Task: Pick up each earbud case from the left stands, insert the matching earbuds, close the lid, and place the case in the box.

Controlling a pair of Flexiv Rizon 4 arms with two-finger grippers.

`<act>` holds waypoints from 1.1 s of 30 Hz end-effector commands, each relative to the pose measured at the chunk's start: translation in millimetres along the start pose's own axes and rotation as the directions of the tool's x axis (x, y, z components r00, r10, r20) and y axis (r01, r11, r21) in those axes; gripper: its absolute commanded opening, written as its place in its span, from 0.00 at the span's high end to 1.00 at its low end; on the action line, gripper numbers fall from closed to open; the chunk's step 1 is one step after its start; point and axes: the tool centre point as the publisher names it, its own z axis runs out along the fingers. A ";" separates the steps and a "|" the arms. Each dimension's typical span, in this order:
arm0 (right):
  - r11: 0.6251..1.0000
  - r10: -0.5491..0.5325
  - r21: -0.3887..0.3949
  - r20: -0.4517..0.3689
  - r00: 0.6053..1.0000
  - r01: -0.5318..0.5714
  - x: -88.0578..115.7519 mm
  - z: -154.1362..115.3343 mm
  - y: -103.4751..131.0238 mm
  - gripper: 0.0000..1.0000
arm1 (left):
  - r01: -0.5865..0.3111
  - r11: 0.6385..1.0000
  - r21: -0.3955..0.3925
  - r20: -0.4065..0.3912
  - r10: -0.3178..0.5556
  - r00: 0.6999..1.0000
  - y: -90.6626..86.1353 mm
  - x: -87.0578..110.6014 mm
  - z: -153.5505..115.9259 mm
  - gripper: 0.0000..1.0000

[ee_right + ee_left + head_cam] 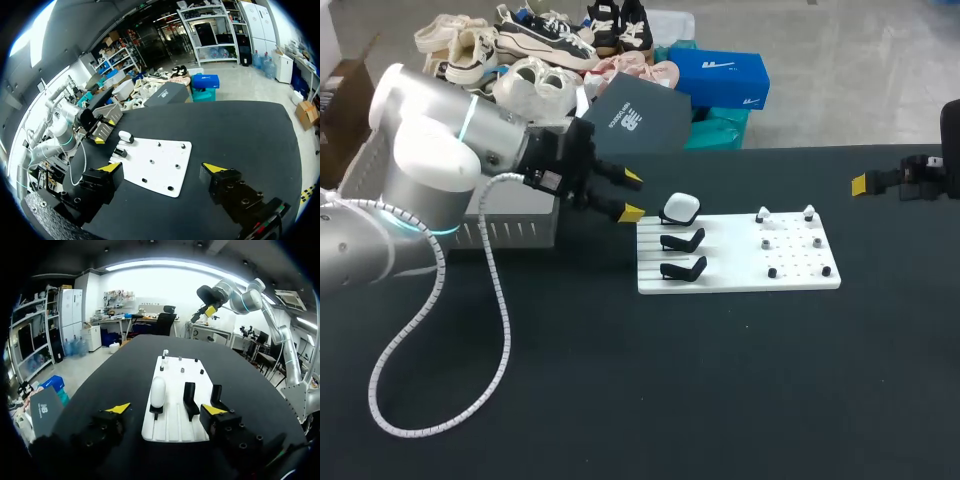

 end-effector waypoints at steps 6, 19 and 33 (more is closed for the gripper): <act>1.000 -0.001 -0.006 -0.001 1.000 0.001 -0.3 0.4 -1.7 0.00 | -0.012 1.000 0.000 0.013 0.012 1.000 6.8 -1.2 22.3 0.26; 1.000 -0.001 -0.006 -0.001 1.000 0.001 -0.3 0.4 -1.7 0.00 | -0.009 1.000 -0.003 0.032 0.009 0.999 11.3 -2.9 46.1 0.30; 1.000 -0.001 -0.006 -0.001 1.000 0.001 -0.3 0.4 -1.7 0.00 | -0.018 1.000 -0.007 0.041 0.019 0.999 16.6 -3.8 54.8 0.49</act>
